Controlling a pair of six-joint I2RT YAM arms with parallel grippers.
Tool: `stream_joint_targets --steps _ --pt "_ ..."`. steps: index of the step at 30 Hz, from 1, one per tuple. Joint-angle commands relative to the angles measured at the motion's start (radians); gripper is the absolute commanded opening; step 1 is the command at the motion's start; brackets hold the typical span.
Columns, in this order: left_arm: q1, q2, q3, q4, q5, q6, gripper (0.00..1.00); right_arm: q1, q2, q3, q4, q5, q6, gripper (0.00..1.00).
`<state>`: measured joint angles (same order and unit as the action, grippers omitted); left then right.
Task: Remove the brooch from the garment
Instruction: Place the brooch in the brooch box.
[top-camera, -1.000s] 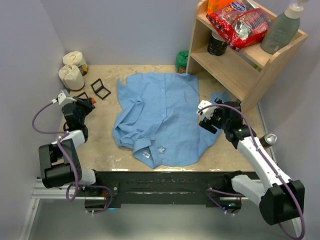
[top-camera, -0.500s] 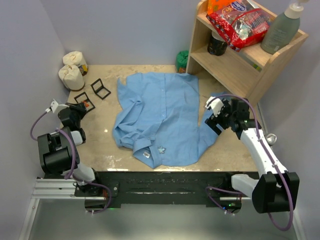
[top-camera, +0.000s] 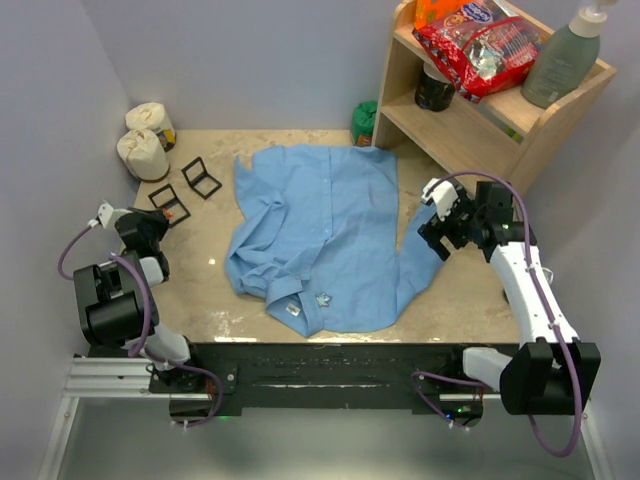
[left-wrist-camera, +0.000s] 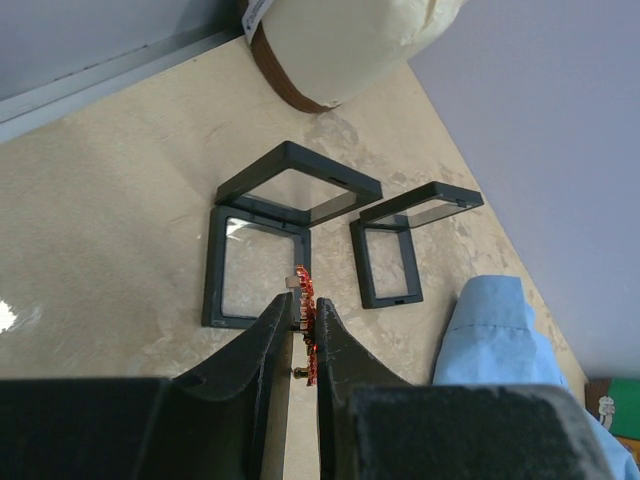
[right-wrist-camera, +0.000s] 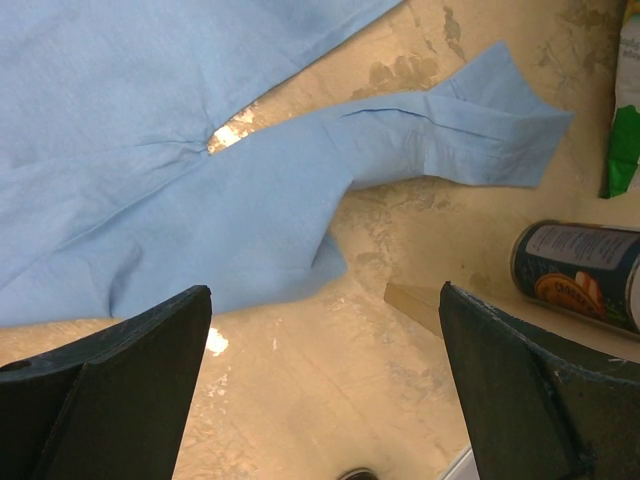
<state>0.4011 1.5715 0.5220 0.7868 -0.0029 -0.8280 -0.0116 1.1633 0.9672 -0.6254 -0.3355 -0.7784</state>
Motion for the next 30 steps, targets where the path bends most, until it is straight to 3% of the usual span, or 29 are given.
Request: stream_joint_targets --steps 1,12,30 --pt "0.01 -0.011 0.03 -0.02 -0.055 -0.003 0.0 -0.022 0.006 0.059 -0.05 -0.065 0.008 0.99" --pt "0.01 0.031 0.035 -0.006 -0.022 -0.002 0.0 -0.024 -0.011 0.073 -0.065 -0.115 0.007 0.99" --pt "0.01 0.145 0.027 0.193 0.086 -0.022 0.0 -0.022 -0.031 0.059 -0.06 -0.154 0.01 0.99"
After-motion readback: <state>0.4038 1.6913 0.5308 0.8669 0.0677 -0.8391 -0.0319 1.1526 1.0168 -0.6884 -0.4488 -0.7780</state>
